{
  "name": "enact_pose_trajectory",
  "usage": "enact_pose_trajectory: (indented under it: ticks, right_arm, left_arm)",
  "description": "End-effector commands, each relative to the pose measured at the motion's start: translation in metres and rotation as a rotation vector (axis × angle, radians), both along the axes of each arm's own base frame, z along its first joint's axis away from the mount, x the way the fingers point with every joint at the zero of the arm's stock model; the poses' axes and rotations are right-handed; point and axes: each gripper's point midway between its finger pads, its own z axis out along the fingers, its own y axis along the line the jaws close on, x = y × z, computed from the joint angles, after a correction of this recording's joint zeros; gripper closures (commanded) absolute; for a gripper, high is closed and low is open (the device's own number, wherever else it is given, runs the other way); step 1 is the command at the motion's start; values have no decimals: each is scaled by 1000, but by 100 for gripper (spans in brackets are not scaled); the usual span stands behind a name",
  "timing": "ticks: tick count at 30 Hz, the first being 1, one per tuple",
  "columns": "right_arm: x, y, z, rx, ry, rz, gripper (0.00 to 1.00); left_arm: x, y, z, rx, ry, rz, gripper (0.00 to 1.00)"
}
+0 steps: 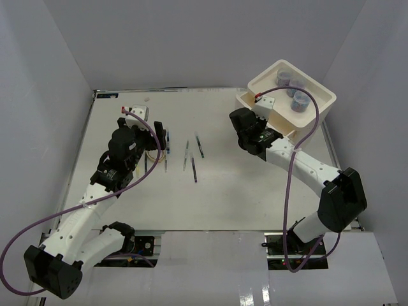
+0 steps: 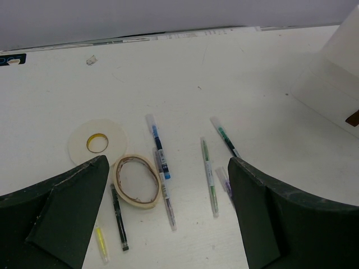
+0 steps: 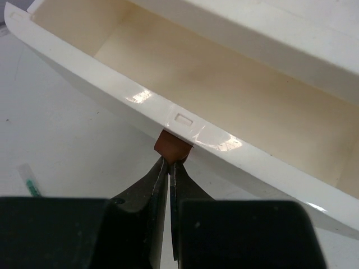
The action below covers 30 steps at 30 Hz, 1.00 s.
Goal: Sort the stationery into containers
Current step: Open the drawer in the storage box.
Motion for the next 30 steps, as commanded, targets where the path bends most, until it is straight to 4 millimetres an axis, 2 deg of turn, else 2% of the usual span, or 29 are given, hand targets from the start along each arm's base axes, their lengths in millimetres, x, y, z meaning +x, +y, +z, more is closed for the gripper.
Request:
enact_pose_trajectory:
  ticks: [1, 7, 12, 15, 18, 19, 21, 22, 23, 26, 28, 30]
  right_arm:
    - [-10, 10, 6, 58, -24, 24, 92]
    - [-25, 21, 0, 74, -5, 58, 92]
    - [-36, 30, 4, 86, -16, 91, 92]
    - [-38, 33, 9, 99, -23, 102, 89]
    - [-41, 35, 16, 105, -34, 118, 74]
    - [-42, 35, 18, 104, -35, 124, 63]
    - [-46, 36, 23, 96, -39, 150, 55]
    - [-47, 36, 25, 93, -42, 163, 45]
    - [-51, 38, 28, 98, -42, 186, 42]
    - [-60, 45, 37, 105, -51, 278, 29]
    - [-66, 49, 36, 96, -49, 346, 22]
    - [-76, 58, 37, 113, -39, 447, 16]
  left_arm:
    - [-3, 1, 5, -16, -19, -8, 2]
    - [-2, 0, 4, -17, -16, -9, 2]
    - [-1, 0, 2, -18, -11, -9, 2]
    - [-1, 1, 1, -16, -7, -4, 2]
    - [-1, 2, 2, -20, -5, 5, 2]
    - [0, 4, 1, -18, -3, 12, 2]
    - [1, 6, 1, -21, 3, 29, 2]
    - [0, 7, -2, -22, 17, 38, 2]
    - [1, 10, -4, -24, 27, 56, 2]
    - [2, 19, -24, -11, 98, 116, 2]
    - [3, 24, -42, -8, 162, 149, 2]
    - [4, 26, -51, -21, 198, 168, 2]
